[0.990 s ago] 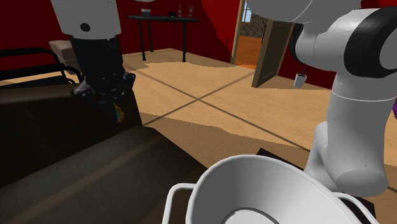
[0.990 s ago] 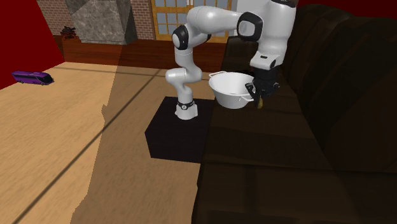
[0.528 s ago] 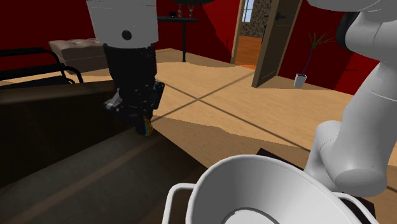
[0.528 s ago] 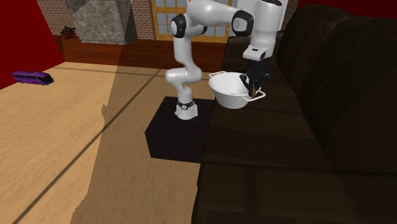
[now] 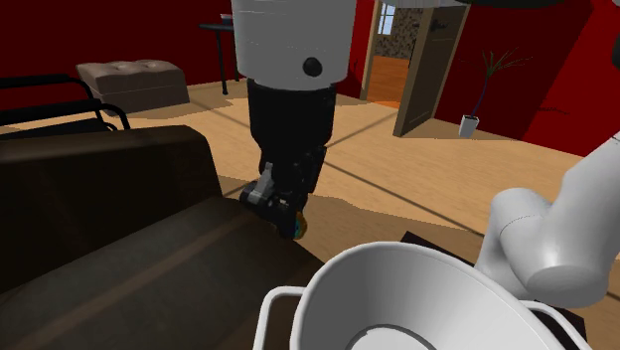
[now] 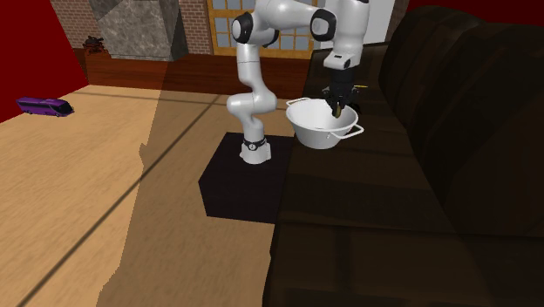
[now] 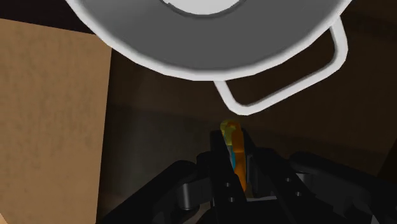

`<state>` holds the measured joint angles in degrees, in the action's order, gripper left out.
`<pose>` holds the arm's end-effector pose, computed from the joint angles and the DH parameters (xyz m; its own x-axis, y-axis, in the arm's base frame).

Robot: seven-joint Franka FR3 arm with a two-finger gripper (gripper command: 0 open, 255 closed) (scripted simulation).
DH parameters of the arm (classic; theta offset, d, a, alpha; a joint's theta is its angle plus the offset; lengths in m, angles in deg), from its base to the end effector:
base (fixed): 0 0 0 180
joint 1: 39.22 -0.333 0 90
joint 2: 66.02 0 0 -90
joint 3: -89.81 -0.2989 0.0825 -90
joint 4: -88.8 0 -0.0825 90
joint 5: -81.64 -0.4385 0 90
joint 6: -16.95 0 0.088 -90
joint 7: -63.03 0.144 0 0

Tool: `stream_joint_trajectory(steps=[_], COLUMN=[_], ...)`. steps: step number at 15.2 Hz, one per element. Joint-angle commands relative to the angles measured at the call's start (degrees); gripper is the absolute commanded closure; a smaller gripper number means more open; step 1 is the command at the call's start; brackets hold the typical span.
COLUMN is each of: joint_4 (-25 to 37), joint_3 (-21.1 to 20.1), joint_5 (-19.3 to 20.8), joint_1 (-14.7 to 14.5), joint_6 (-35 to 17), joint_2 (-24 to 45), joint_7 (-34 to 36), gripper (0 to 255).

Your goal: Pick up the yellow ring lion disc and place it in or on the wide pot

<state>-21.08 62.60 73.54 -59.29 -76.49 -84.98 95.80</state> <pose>0.3251 0.4133 0.5560 0.9750 0.2220 0.0128 0.2220 -0.9750 0.0012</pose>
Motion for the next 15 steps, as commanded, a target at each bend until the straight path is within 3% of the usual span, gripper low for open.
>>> stream_joint_trajectory(steps=[1, 13, 15], joint_4=[-3.4, -16.1, -17.9], joint_3=[0.0, -1.4, -1.7], joint_5=[-1.8, -11.1, -11.4], joint_1=[-1.1, -9.7, -9.9], joint_6=[0.4, 7.4, 6.1], joint_2=[-4.2, -25.5, -26.0], joint_7=[0.5, 7.1, 6.9], gripper=[255, 255, 255])
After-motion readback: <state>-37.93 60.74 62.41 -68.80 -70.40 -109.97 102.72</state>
